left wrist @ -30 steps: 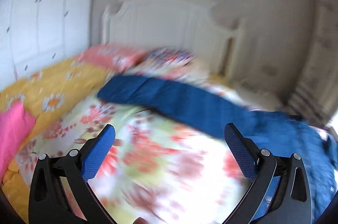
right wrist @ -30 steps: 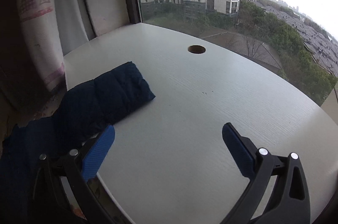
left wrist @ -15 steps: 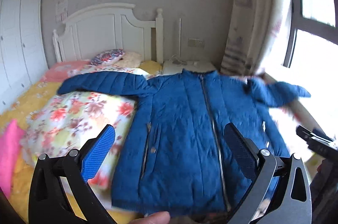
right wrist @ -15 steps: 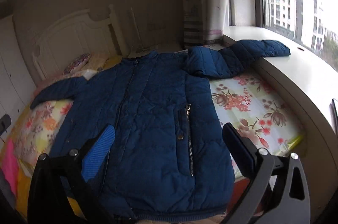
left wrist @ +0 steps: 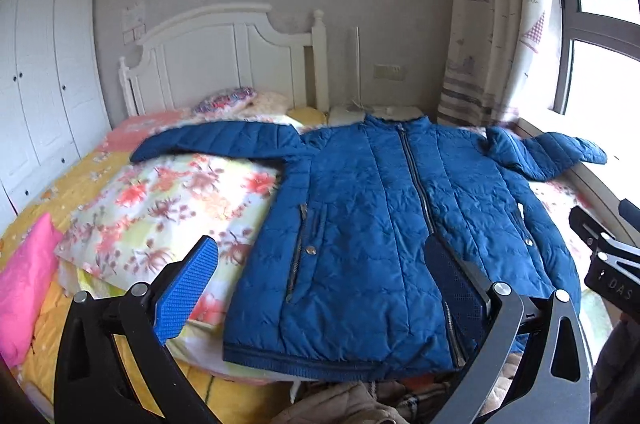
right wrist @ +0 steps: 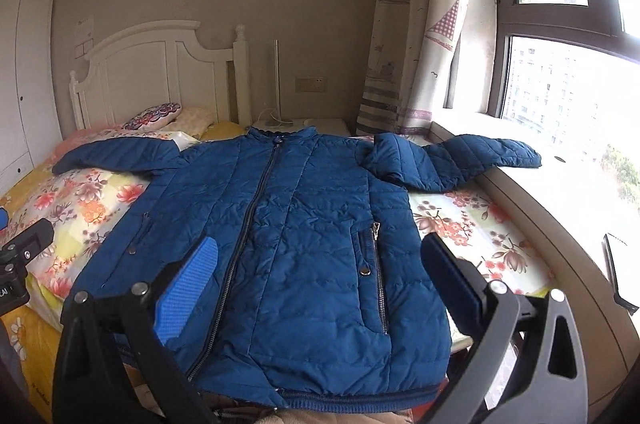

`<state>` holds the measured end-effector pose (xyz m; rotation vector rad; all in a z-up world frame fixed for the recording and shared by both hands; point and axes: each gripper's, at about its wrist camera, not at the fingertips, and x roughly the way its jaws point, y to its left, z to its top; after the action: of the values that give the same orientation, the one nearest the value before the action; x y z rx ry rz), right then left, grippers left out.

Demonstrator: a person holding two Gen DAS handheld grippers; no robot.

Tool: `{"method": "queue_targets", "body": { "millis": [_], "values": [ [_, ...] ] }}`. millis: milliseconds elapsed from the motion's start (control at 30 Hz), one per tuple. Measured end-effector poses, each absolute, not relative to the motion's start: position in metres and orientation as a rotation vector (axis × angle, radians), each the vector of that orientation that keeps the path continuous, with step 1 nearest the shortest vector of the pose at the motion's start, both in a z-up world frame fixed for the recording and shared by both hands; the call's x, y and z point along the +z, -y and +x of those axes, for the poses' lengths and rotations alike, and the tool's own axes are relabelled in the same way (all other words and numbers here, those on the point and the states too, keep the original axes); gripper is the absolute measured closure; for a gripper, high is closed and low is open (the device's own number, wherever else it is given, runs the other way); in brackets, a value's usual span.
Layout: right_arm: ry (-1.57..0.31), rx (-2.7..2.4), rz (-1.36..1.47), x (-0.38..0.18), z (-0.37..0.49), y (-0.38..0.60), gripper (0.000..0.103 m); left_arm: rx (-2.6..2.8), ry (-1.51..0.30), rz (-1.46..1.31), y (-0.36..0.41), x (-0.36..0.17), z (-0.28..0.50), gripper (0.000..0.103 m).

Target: Fold large clothes

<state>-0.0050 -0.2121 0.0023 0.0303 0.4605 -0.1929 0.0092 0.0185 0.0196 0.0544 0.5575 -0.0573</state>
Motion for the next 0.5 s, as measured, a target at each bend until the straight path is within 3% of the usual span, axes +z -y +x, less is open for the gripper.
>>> {"method": "queue_targets", "body": {
  "millis": [500],
  "values": [
    [-0.436,-0.166,0.000,0.004,-0.011,0.198,0.002,-0.028,-0.571,0.059,-0.023,0.012,0.008,0.004]
  ]
}}
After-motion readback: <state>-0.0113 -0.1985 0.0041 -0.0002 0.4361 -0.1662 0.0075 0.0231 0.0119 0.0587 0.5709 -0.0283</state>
